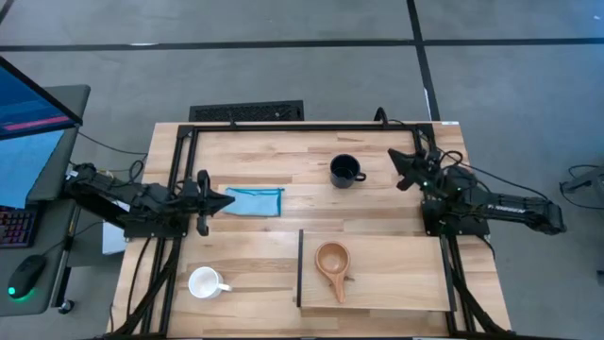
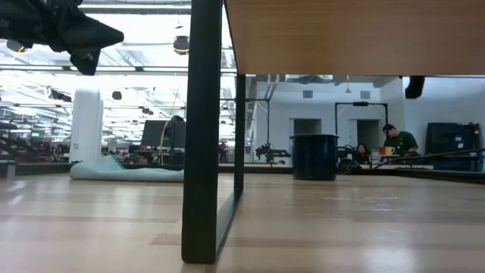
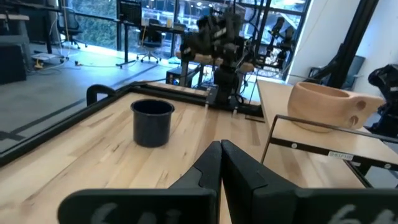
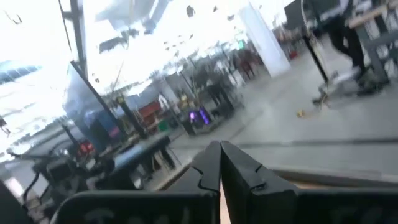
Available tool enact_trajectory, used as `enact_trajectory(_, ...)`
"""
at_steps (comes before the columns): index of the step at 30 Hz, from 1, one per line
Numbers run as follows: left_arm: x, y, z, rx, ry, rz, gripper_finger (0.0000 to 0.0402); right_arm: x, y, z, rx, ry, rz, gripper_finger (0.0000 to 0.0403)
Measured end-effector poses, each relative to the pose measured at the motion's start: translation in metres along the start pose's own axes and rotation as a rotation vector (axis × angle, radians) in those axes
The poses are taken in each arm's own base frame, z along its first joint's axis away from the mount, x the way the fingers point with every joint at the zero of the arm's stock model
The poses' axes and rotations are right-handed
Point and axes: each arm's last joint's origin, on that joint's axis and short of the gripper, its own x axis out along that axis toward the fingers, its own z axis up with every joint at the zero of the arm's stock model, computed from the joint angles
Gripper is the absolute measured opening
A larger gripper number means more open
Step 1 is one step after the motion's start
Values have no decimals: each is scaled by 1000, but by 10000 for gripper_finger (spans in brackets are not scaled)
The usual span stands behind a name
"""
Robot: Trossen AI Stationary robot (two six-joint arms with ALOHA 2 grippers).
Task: Stack small to large cups/mugs on shelf
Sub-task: Put the black mug on the shelf
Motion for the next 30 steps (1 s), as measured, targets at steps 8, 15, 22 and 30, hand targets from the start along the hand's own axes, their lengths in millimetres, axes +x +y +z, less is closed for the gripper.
enact_trajectory(8,0,1,-3,-21,26,5,0,0,0,-2,-29,22,-1,69)
enact_trajectory(15,0,1,-5,-10,43,10,0,-1,1,-3,27,29,12,143)
enact_trajectory(22,0,1,-5,-9,46,10,0,-1,3,-3,182,42,21,178)
enact_trajectory(30,0,1,-7,1,65,15,0,8,24,32,23,112,4,174)
